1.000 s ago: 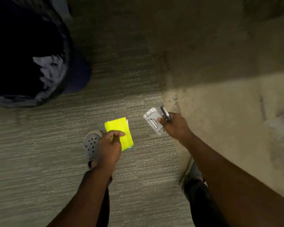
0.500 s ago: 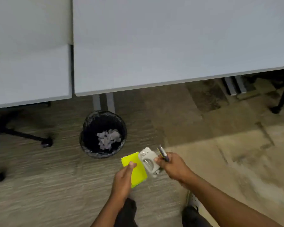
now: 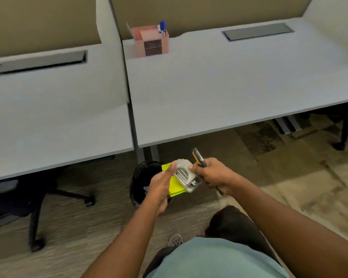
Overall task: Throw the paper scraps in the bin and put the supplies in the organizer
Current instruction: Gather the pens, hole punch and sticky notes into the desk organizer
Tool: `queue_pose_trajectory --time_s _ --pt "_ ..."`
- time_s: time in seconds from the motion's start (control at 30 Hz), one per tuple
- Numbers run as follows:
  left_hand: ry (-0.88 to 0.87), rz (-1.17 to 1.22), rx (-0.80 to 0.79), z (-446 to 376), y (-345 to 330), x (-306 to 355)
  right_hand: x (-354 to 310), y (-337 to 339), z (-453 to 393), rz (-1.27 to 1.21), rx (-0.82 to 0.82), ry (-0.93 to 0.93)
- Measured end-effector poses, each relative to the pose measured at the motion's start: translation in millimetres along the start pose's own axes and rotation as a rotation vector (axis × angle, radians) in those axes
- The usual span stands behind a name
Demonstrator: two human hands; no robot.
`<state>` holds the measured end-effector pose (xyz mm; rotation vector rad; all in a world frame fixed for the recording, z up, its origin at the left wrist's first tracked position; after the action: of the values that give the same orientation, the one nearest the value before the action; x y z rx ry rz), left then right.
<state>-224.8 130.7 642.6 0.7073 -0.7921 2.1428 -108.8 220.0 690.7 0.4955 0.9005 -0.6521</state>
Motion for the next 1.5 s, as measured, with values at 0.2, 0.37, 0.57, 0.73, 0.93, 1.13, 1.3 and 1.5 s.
queue_pose_trajectory --time_s 0.2,0.37,0.57,0.73,0.93,1.13,1.3,1.5 --pt "-0.013 0.005 -0.033 -31 -4 51 -58 13 -41 0.159 -0.115 0.054" --pt "-0.055 0.019 -0.042 -71 -20 104 -107 37 -96 0.216 -0.146 0.111" --pt "-0.041 -0.002 -0.019 -131 -35 171 -170 58 -169 0.348 -0.315 0.154" --pt "-0.022 0.019 -0.036 -186 -58 221 -213 81 -231 0.466 -0.406 0.169" --pt "-0.067 0.087 0.01 -248 -62 270 -256 113 -310 0.339 -0.308 0.13" --pt "-0.106 0.185 0.087 -301 -47 312 -284 140 -400 0.032 -0.145 -0.016" --pt "-0.104 0.273 0.139 -343 -36 336 -314 165 -472 -0.084 -0.127 -0.026" --pt "-0.098 0.323 0.156 -380 -31 357 -366 176 -561 -0.137 -0.066 0.128"
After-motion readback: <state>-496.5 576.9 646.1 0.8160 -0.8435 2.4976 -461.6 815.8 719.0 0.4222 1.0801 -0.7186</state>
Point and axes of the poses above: each hand's wrist, its own z-axis away from the middle knuckle, its own y-axis out of the back of the hand, x = y × z, the point moved 9 cm from there along -z, towards the middle knuckle, and after that the axes turned 3 degrees about y, right-handed, at the moved point
